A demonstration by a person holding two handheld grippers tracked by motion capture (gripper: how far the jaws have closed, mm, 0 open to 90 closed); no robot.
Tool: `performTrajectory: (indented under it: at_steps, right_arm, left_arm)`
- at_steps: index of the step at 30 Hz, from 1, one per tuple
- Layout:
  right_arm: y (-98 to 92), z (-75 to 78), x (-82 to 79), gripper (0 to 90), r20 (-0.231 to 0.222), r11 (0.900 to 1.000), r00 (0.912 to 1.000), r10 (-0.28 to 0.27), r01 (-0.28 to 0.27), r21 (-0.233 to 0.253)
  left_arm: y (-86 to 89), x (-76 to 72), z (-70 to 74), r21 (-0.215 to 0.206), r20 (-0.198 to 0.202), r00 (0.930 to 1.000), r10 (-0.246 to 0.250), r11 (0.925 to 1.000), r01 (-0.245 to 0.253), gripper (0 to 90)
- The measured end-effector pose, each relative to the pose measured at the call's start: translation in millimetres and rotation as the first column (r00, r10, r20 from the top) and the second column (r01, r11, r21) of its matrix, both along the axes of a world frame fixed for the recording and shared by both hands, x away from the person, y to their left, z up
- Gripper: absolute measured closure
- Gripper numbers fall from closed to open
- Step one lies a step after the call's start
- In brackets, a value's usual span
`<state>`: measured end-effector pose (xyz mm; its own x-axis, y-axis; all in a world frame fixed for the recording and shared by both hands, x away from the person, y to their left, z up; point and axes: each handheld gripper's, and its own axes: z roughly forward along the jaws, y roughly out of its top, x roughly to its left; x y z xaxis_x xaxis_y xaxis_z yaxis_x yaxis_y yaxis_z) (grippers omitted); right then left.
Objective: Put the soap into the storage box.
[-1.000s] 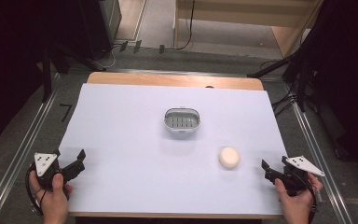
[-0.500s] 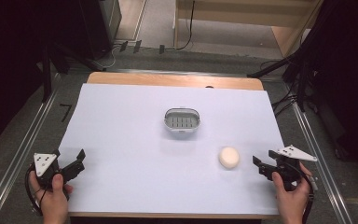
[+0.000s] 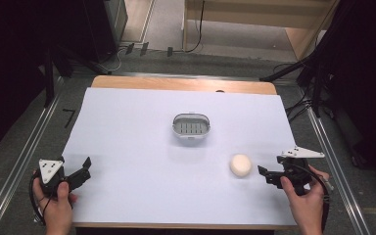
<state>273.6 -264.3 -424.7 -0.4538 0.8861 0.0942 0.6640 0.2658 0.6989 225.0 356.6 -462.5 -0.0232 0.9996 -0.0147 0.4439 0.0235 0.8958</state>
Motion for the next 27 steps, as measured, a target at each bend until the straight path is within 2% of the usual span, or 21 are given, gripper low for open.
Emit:
performTrajectory:
  at_steps: [2, 4, 5, 9, 13, 16, 18, 22, 27]
  right_arm:
    - [-0.1, 6.1, 2.5, 18.7, -0.023, 1.000, 0.9995, 0.023, -0.023, 0.014]
    - [2.1, 12.5, 5.6, 17.3, -0.055, 0.999, 0.9974, 0.045, -0.045, 0.004]
    - [2.1, 12.5, 5.6, 17.3, -0.055, 0.999, 0.9974, 0.045, -0.045, 0.004]
    - [8.2, 18.6, 15.3, 14.1, -0.129, 0.997, 0.9889, 0.073, -0.076, -0.017]
    - [13.6, 19.5, 22.1, 14.0, -0.154, 0.996, 0.9847, 0.082, -0.087, -0.031]
    - [18.7, 17.6, 24.9, 13.9, -0.178, 0.995, 0.9802, 0.087, -0.096, -0.040]
    - [22.1, 16.0, 25.4, 13.8, -0.190, 0.994, 0.9777, 0.089, -0.100, -0.048]
    - [29.8, 15.8, 25.2, 13.8, -0.206, 0.992, 0.9730, 0.103, -0.116, -0.054]
    - [40.8, 14.6, 24.0, 13.7, -0.232, 0.991, 0.9664, 0.111, -0.126, -0.050]
  left_arm:
    - [-1.2, 1.4, -0.3, 0.007, -0.010, 0.9999, -0.003, 1.0000, 0.003, 14.4]
    - [-3.3, 3.2, -0.4, 0.033, -0.032, 0.9994, -0.015, 0.9993, 0.016, 14.6]
    - [-3.3, 3.2, -0.4, 0.033, -0.032, 0.9994, -0.015, 0.9993, 0.016, 14.6]
    - [-5.9, 6.6, -0.9, 0.057, -0.062, 0.9980, -0.005, 0.9983, 0.008, 14.6]
    - [-7.5, 8.4, -1.2, 0.072, -0.079, 0.9968, -0.007, 0.9973, 0.013, 14.6]
    - [-7.9, 4.6, -0.8, 0.077, -0.045, 0.9990, -0.005, 0.9970, 0.008, 14.6]
    - [-7.1, 3.1, -0.7, 0.067, -0.030, 0.9996, -0.001, 0.9978, 0.003, 14.6]
    - [-6.7, 3.0, -0.7, 0.064, -0.025, 0.9997, 0.008, 0.9979, -0.006, 14.6]
    - [-7.3, 1.2, -0.6, 0.070, -0.012, 0.9999, -0.004, 0.9975, 0.005, 14.6]
